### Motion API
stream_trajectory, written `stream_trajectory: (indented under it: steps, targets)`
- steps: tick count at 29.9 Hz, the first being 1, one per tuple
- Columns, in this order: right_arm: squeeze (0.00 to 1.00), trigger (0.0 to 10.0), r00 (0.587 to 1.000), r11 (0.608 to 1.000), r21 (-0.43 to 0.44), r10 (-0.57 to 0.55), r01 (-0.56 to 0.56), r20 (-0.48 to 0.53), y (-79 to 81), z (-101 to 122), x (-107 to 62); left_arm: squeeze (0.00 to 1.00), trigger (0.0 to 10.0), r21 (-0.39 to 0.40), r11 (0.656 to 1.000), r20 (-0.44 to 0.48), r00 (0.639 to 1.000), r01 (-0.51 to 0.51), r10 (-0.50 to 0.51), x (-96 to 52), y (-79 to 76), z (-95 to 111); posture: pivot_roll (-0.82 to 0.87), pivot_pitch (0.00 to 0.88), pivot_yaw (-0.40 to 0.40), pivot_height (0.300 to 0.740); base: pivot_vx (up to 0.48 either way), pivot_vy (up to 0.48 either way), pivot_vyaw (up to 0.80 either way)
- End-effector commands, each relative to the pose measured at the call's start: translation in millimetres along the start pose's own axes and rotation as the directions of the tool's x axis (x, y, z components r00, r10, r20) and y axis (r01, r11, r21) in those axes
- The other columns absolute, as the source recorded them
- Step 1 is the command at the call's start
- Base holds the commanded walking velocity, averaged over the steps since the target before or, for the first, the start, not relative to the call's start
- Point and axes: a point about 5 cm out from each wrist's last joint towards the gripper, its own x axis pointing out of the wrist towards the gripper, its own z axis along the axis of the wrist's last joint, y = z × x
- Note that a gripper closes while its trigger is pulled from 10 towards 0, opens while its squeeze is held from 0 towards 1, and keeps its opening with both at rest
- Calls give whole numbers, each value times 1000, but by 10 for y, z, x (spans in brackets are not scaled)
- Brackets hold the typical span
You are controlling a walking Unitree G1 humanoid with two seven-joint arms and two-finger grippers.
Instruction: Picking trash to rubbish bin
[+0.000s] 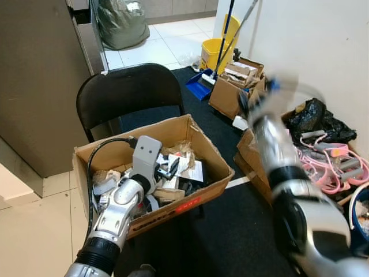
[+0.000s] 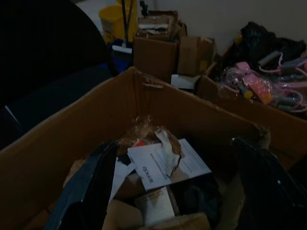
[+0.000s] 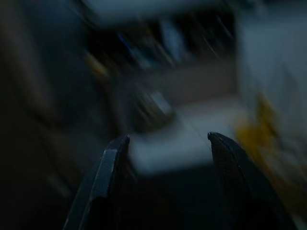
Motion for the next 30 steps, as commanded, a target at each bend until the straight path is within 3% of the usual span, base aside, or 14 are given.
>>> stream_trajectory:
  steps: [1, 3, 4, 6, 7, 9, 10, 14, 30]
  targets:
    - [0, 10000, 998, 998, 13, 53, -54, 38, 96, 139, 32, 0, 10000, 6, 1000, -14, 1000, -6, 6, -18, 5, -47, 48, 120, 4, 740, 0, 0, 0]
    - [0, 10000, 984, 991, 0, 133, -134, 119, 354, 534, 175, 0, 10000, 7, 1000, -4, 1000, -2, 2, -12, -12, -28, 49, 131, 4, 740, 0, 0, 0]
    - [0, 10000, 984, 991, 0, 133, -134, 119, 354, 534, 175, 0, 10000, 7, 1000, -4, 1000, -2, 2, -12, -12, -28, 49, 131, 4, 740, 0, 0, 0]
    - [0, 10000, 946, 968, -11, 246, -249, 211, 629, 954, 246, 0, 10000, 12, 1000, 5, 1000, 5, -5, -14, -26, -8, 51, 151, 7, 740, 0, 0, 0]
    - [0, 10000, 946, 968, -11, 246, -249, 211, 629, 954, 246, 0, 10000, 12, 1000, 5, 1000, 5, -5, -14, -26, -8, 51, 151, 7, 740, 0, 0, 0]
    - [0, 10000, 907, 946, -30, 319, -324, 274, 814, 1245, 256, 0, 10000, 11, 1000, 8, 1000, 6, -6, -23, -22, 0, 51, 151, 7, 740, 0, 0, 0]
    - [0, 10000, 907, 946, -30, 319, -324, 274, 814, 1245, 256, 0, 10000, 11, 1000, 8, 1000, 6, -6, -23, -22, 0, 51, 151, 7, 740, 0, 0, 0]
    - [0, 10000, 838, 909, -64, 406, -412, 365, 1040, 1609, 200, 0, 10000, 15, 1000, 9, 1000, 6, -6, -17, -2, 12, 45, 157, 13, 740, 0, 0, 0]
    - [0, 10000, 810, 894, -65, 431, -444, 396, 1063, 1859, 158, 0, 10000, 24, 1000, 33, 999, 17, -18, 36, -32, 87, 50, 151, 10, 740, 0, 0, 0]
